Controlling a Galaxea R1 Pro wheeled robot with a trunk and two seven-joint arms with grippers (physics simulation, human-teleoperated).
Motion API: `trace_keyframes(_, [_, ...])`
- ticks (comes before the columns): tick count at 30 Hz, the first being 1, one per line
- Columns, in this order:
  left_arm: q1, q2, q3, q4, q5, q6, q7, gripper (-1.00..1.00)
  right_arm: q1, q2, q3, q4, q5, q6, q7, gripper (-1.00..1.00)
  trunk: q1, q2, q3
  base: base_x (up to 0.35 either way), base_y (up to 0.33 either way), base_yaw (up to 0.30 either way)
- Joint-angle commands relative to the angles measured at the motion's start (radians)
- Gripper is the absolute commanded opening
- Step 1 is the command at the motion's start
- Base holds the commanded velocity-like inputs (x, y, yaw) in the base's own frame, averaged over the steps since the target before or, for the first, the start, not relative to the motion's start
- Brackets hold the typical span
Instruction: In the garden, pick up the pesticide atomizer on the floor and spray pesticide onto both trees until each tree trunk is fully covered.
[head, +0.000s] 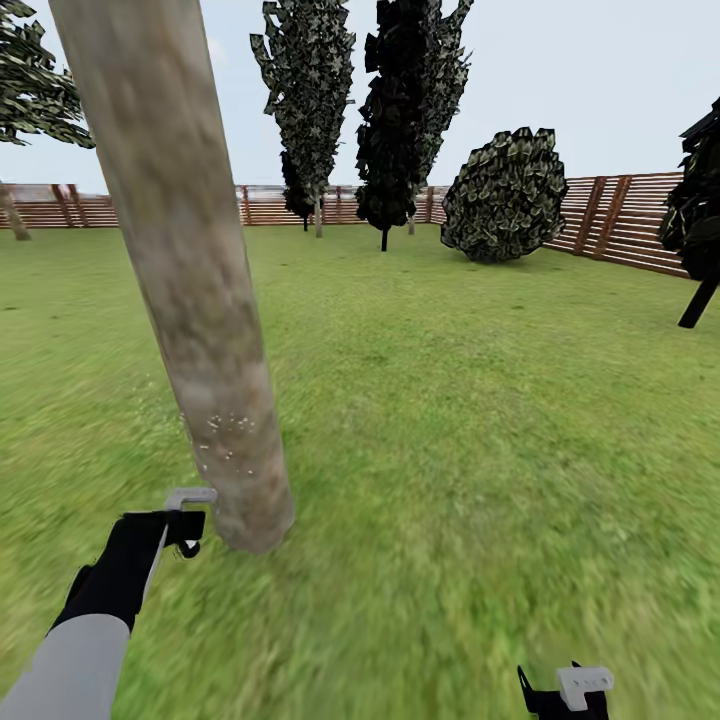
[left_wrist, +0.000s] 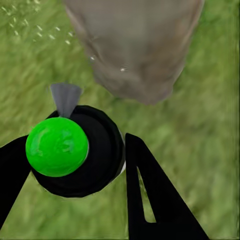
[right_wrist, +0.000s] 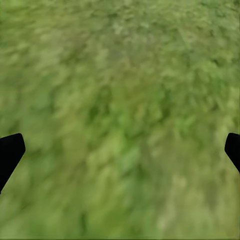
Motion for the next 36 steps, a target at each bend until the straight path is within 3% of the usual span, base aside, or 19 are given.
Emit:
trace_keyframes(1, [0.002,-0.009,0.001,0.002,-0.003,-0.005,0.0,-1.0,0.0,0.0,0.0,0.0,0.0,0.0,0.0,1.0,0.0,0.0,0.0,0.309,0.0,0.0])
trace_keyframes(3, [0.003,-0.023,0.001,0.006,-0.002,-0.008,0.0,-1.0,0.0,0.0,0.0,0.0,0.0,0.0,0.0,1.0,0.0,0.0,0.0,0.331,0.0,0.0])
trace_keyframes(6, [0.003,-0.024,0.002,0.011,-0.002,-0.009,0.0,-1.0,0.0,0.0,0.0,0.0,0.0,0.0,0.0,1.0,0.0,0.0,0.0,0.337,0.0,0.0])
trace_keyframes(9, [0.036,-0.012,0.009,0.014,-0.005,-0.012,0.0,-1.0,0.0,0.0,0.0,0.0,0.0,0.0,0.0,1.0,0.0,0.0,0.0,0.151,0.0,0.0])
trace_keyframes(12, [0.112,0.02,0.006,0.013,-0.007,-0.022,0.0,-1.0,0.0,0.0,0.001,0.001,0.0,0.0,0.0,1.0,0.0,0.0,0.0,0.022,0.0,0.0])
trace_keyframes(13, [0.123,0.018,0.003,0.013,-0.007,-0.022,0.0,-1.0,0.0,0.0,0.001,0.001,0.0,0.0,0.0,1.0,0.0,0.0,0.0,0.003,0.0,0.0])
trace_keyframes(16, [0.138,-0.007,0.0,0.013,-0.003,-0.022,0.0,-1.0,0.0,0.0,0.002,0.001,0.0,0.0,0.0,1.0,0.0,0.0,0.0,0.001,0.0,0.0])
trace_keyframes(17, [0.14,-0.033,0.001,0.012,-0.003,-0.022,-0.001,-1.0,0.0,0.0,0.002,0.001,0.0,0.0,0.0,1.0,0.0,0.0,0.0,0.0,0.0,0.0])
trace_keyframes(19, [0.141,-0.039,0.005,0.011,-0.002,-0.023,-0.001,-1.0,0.0,0.0,0.002,0.001,0.0,0.0,0.0,1.0,0.0,0.0,0.0,0.0,0.0,0.0])
trace_keyframes(21, [0.141,-0.029,0.008,0.012,-0.004,-0.023,0.0,-1.0,0.0,0.0,0.002,0.002,0.0,0.0,0.0,1.0,0.0,0.0,0.0,0.0,0.0,0.0])
trace_keyframes(23, [0.143,0.009,0.009,0.014,-0.003,-0.026,0.0,-1.0,0.0,0.0,0.002,0.002,0.0,0.0,0.0,1.0,0.0,0.0,0.0,0.0,0.0,0.0])
trace_keyframes(28, [0.145,0.004,0.01,0.05,0.012,-0.03,0.0,-1.0,0.0,0.0,0.002,0.002,0.001,0.0,0.0,1.0,0.0,0.0,0.0,0.0,0.0,0.0])
trace_keyframes(29, [0.145,0.003,0.012,0.073,0.02,-0.076,0.0,-1.0,0.0,0.0,0.002,0.002,0.002,0.0,0.0,1.0,0.0,0.0,0.0,0.0,0.0,0.0])
trace_keyframes(31, [0.145,0.004,0.012,0.089,0.019,-0.104,0.0,-1.0,0.0,0.0,0.002,0.003,0.002,0.0,0.0,1.0,0.0,0.0,0.0,0.0,0.0,0.0])
trace_keyframes(36, [0.145,0.005,0.008,0.099,0.018,-0.119,0.001,-1.0,0.0,0.0,0.002,0.003,0.002,0.0,0.0,1.0,0.0,0.0,0.0,0.0,0.0,0.0])
